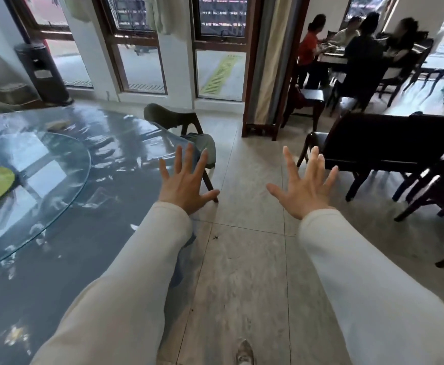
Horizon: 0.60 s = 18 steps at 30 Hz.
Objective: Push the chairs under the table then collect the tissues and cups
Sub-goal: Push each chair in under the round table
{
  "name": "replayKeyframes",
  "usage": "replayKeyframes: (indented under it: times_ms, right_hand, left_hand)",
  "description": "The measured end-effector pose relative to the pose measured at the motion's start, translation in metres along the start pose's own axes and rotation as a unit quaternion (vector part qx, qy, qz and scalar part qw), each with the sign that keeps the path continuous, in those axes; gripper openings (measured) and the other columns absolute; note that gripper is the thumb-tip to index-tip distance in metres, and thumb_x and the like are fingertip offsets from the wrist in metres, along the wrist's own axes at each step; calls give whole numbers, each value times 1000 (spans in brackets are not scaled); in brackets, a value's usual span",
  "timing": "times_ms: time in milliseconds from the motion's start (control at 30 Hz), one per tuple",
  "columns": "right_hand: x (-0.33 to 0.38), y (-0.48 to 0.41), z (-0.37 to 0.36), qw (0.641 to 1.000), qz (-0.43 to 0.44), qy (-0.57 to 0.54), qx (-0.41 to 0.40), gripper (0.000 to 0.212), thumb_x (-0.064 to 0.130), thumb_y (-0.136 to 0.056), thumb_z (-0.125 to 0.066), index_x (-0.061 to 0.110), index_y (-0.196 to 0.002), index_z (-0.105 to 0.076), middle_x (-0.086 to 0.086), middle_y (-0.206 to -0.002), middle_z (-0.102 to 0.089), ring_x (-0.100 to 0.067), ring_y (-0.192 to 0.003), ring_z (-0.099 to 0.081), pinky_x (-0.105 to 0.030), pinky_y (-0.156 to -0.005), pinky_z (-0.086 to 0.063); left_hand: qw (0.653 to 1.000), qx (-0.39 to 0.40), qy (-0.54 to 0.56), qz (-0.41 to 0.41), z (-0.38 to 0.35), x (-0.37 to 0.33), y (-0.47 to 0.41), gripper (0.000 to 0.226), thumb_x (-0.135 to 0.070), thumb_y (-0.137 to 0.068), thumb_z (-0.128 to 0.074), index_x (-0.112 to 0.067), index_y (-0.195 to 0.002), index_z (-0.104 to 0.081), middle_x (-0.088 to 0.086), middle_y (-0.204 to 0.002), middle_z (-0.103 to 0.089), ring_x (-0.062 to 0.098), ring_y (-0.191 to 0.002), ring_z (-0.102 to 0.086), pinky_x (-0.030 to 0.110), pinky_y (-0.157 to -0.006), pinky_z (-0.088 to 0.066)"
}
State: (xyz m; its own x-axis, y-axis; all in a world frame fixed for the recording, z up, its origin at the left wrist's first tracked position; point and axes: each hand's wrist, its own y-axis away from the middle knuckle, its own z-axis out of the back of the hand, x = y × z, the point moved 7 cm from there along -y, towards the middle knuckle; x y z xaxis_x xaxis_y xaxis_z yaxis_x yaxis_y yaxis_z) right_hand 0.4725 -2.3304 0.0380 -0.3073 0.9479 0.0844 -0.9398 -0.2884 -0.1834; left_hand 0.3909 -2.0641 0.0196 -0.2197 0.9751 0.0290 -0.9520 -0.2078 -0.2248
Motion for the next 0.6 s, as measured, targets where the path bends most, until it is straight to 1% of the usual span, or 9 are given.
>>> replayKeyframes:
  times_ms: [67,167,367,533,600]
  right_hand:
    - [-8,-50,-8,1000,12,11,0,91,79,-88,-31,43,-152,22,-24,-159,25,-40,-150,15,-64,-116,10]
    - [-20,-126,-16,1000,16,6,2,91,79,-88,-32,42,-152,21,-24,-160,23,-42,-150,13,-64,-117,9]
    - [-22,-255,-36,999,31,-13,15,89,76,-89,-34,43,-153,19,-24,-160,23,-40,-150,15,-64,-116,10]
    - [-12,-364,-77,998,42,-21,29,88,74,-91,-36,42,-153,18,-26,-160,21,-42,-149,15,-65,-116,10]
    - [-7,-410,-94,999,40,-17,30,88,74,-91,-35,43,-153,19,-26,-160,21,-42,-149,16,-65,-115,12]
  left_hand:
    - [1000,6,-6,14,-12,-3,-43,106,-84,-81,-38,-33,-155,18,8,-165,21,38,-150,20,67,-111,12]
    - [999,11,-2,38,-23,-5,-107,103,-82,-83,-38,-33,-156,15,9,-165,19,38,-151,17,68,-113,7]
    - [997,40,5,62,-54,4,-220,100,-80,-85,-37,-32,-156,15,10,-165,19,38,-151,17,69,-114,5]
    - [997,54,8,63,-99,22,-324,101,-81,-85,-35,-32,-155,18,10,-164,22,37,-150,20,72,-115,-1]
    - [997,52,12,61,-112,31,-372,102,-80,-85,-37,-33,-155,19,10,-164,23,37,-150,21,72,-115,0]
